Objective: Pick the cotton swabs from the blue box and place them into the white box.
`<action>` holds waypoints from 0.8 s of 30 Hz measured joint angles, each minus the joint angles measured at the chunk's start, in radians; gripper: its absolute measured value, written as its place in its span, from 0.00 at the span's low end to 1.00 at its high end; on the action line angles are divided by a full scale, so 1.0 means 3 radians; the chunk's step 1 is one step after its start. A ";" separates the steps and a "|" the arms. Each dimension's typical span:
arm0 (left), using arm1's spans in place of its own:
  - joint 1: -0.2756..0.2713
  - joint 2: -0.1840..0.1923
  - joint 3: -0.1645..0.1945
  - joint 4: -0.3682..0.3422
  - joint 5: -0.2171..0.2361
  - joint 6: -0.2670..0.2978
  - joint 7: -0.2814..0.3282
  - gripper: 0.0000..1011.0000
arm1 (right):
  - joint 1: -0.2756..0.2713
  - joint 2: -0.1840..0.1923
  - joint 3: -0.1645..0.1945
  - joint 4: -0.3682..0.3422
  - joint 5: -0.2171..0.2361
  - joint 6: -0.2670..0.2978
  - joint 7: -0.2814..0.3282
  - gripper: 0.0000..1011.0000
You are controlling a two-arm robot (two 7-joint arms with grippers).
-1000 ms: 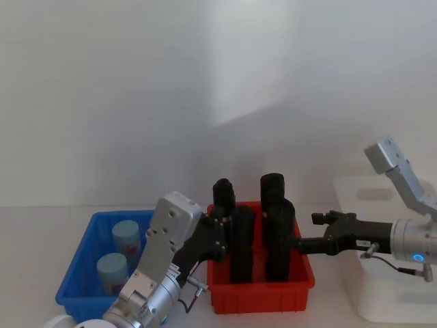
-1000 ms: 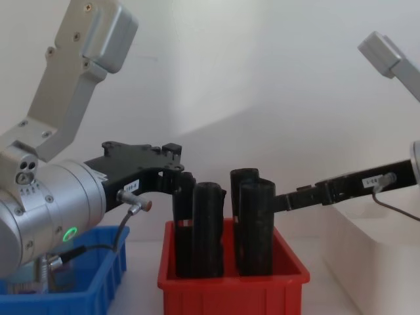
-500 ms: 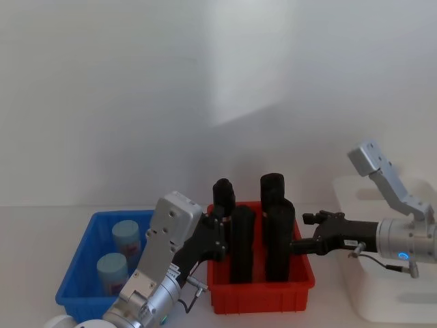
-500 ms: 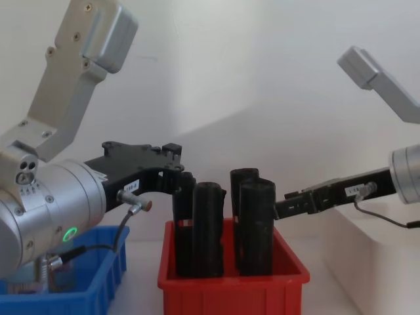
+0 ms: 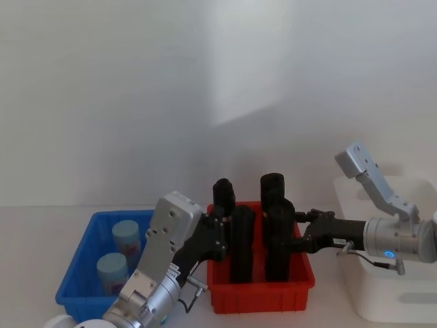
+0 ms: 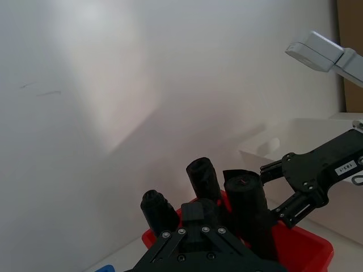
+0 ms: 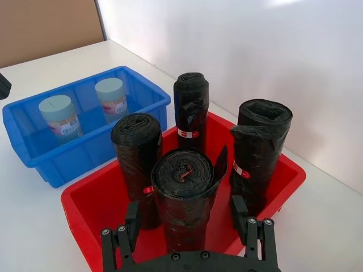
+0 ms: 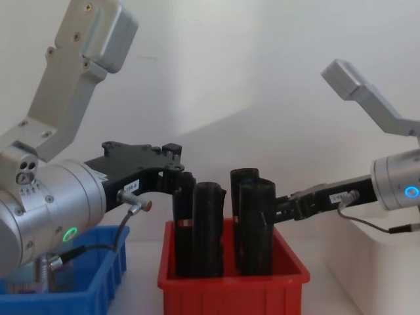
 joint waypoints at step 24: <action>0.0000 0.0000 0.0000 0.0000 0.0000 0.0000 0.0000 0.00 | 0.0202 -0.0120 -0.0085 0.0418 0.0085 -0.0326 -0.0022 0.77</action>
